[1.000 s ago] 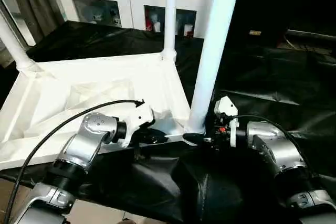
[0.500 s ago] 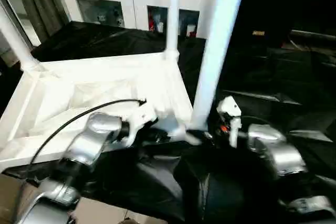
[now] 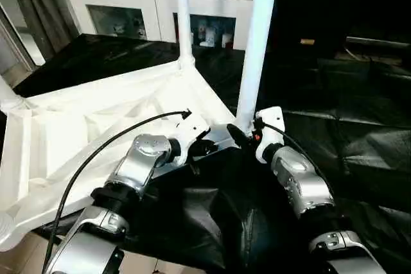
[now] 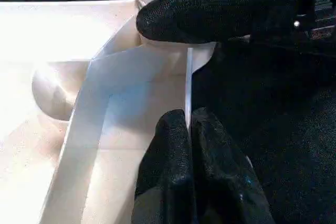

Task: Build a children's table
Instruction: Rotate leg to tighten

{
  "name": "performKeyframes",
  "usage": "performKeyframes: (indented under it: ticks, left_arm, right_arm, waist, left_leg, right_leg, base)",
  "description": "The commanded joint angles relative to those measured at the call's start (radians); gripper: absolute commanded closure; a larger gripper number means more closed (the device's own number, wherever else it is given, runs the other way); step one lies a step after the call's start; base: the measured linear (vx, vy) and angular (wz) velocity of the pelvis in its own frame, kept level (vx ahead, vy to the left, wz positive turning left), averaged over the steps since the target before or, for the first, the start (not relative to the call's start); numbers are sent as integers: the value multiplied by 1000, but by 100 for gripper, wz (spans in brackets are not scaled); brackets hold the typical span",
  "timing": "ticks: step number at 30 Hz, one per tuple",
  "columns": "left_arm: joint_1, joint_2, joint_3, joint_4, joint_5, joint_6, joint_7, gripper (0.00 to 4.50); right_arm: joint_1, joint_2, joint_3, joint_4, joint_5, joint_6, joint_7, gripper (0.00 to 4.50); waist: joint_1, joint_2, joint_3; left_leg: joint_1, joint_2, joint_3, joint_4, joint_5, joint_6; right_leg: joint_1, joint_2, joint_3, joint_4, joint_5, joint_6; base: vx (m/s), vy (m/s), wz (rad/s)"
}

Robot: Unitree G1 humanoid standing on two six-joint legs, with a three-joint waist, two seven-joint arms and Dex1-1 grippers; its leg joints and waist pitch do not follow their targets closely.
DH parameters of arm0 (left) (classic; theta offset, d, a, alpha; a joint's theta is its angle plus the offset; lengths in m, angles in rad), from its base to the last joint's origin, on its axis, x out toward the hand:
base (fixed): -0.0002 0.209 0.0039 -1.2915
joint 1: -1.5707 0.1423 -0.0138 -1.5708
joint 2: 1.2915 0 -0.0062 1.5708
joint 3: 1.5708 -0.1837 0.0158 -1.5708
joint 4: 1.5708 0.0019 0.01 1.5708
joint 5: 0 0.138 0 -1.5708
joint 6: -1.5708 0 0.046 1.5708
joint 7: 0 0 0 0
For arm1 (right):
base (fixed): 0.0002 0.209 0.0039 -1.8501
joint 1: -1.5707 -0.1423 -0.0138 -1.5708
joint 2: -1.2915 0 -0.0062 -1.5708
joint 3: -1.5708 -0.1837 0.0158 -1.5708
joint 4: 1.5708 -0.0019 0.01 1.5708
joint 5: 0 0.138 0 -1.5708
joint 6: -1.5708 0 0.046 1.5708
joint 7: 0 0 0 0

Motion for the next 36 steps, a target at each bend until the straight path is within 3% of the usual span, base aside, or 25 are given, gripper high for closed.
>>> performKeyframes:
  ticks: [1, 4, 6, 8, 9, 10, 13, 15, 18, 23, 24, 30, 34, 36]
  left_arm:
    - [-15, -49, -7, -7, -27, -37, 21, 450]
    - [5, -16, -14, -38, -41, -44, -50, 450]
    - [34, 35, -27, -79, -52, -49, -140, 450]
    - [60, 75, -37, -115, -69, -53, -215, 450]
    - [72, 91, -39, -134, -81, -49, -250, 450]
    - [81, 104, -43, -148, -91, -46, -281, 450]
    - [109, 151, -58, -195, -114, -31, -375, 450]
    - [130, 183, -66, -222, -121, -24, -422, 450]
    - [140, 199, -68, -243, -128, -12, -442, 450]
    - [146, 211, -62, -266, -137, -1, -455, 450]
    - [145, 212, -62, -265, -136, -2, -455, 450]
    - [142, 204, -51, -263, -138, 3, -428, 450]
    - [133, 177, -34, -249, -133, 7, -371, 450]
    - [111, 143, -16, -210, -114, -1, -286, 450]
  right_arm:
    - [33, 74, 134, -12, 15, 31, 177, 61]
    - [41, 18, 146, -45, 27, 32, 264, 49]
    - [54, -64, 157, -95, 53, 41, 400, 49]
    - [67, -138, 166, -141, 77, 68, 516, 49]
    - [72, -168, 172, -161, 86, 84, 562, 49]
    - [75, -192, 178, -175, 90, 90, 596, 49]
    - [72, -252, 180, -196, 94, 96, 681, 49]
    - [59, -275, 167, -185, 95, 92, 722, 49]
    - [54, -291, 172, -186, 96, 95, 750, 49]
    - [52, -304, 190, -197, 112, 115, 789, 49]
    - [51, -302, 192, -197, 113, 116, 789, 75]
    - [64, -284, 191, -194, 123, 119, 801, 114]
    - [84, -261, 174, -192, 131, 137, 745, 149]
    - [90, -231, 157, -174, 121, 146, 669, 156]
  waist:
    - [-4, -10, -39]
    - [-1, -14, -43]
    - [1, -12, -49]
    - [0, -19, -51]
    - [2, -14, -50]
    - [1, -25, -49]
    - [4, -22, -50]
    - [4, -27, -50]
    - [5, -26, -46]
    - [7, -30, -48]
    - [8, -30, -49]
    - [13, -36, -54]
    - [16, -35, -53]
    - [15, -36, -51]
  left_leg:
    - [5, 11, -9, -72, -301, 5]
    - [5, 12, -10, -70, -295, 13]
    - [1, 13, -7, -63, -237, 37]
    - [-3, 12, -3, -56, -191, 63]
    - [-2, 15, -1, -56, -174, 77]
    - [-3, 15, 1, -54, -166, 83]
    - [-1, 19, 2, -53, -154, 93]
    - [1, 22, 4, -54, -170, 85]
    - [5, 25, 4, -58, -194, 69]
    - [5, 23, 2, -58, -199, 50]
    - [4, 22, 2, -56, -187, 52]
    - [2, 19, 3, -49, -132, 72]
    - [3, 19, 3, -47, -134, 76]
    - [4, 19, 2, -50, -154, 62]
  right_leg:
    - [33, -34, 27, -92, -271, -159]
    - [38, -34, 26, -89, -243, -161]
    - [43, -33, 25, -78, -134, -190]
    - [47, -29, 24, -70, -53, -211]
    - [45, -29, 22, -67, -24, -226]
    - [48, -28, 22, -67, -19, -229]
    - [44, -31, 20, -62, -35, -246]
    - [43, -34, 22, -64, -82, -251]
    - [36, -33, 23, -67, -121, -252]
    - [41, -36, 26, -66, -126, -242]
    - [41, -35, 25, -64, -111, -244]
    - [46, -35, 23, -55, -39, -259]
    - [44, -35, 24, -55, -47, -260]
    - [43, -36, 25, -60, -87, -251]
  base:
    - [0, 0, 0]
    - [0, 0, 0]
    - [0, 0, 0]
    - [0, 0, 0]
    - [0, 0, 0]
    - [0, 0, 0]
    - [0, 0, 0]
    - [0, 0, 0]
    - [0, 0, 0]
    - [0, 0, 0]
    - [0, 0, 0]
    - [0, 0, 0]
    - [0, 0, 0]
    - [0, 0, 0]
